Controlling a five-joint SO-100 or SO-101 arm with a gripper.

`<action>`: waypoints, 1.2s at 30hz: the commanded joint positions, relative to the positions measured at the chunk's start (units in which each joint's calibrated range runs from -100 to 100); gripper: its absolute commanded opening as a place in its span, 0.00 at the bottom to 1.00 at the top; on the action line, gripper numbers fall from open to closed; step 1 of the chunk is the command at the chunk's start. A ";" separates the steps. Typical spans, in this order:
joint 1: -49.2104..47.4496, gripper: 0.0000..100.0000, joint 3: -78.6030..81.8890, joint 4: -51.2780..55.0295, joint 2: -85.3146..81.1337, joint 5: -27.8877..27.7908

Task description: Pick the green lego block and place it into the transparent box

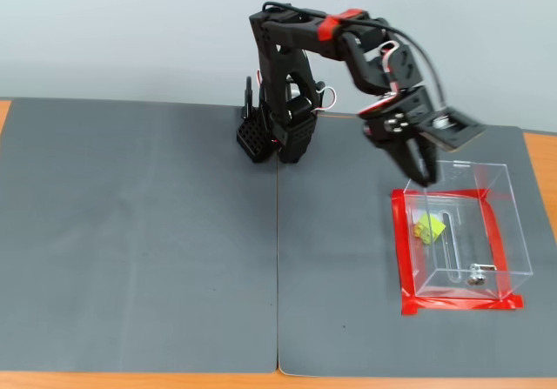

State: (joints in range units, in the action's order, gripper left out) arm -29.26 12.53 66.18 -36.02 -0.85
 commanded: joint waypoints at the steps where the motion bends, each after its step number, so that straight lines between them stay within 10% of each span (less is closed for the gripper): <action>1: 5.72 0.04 1.81 1.19 -7.34 -0.32; 17: 29.96 0.04 26.87 1.19 -36.25 -0.21; 36: 29.82 0.04 61.60 0.32 -63.30 -0.32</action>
State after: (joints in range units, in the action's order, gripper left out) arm 1.18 71.89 67.13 -99.07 -0.85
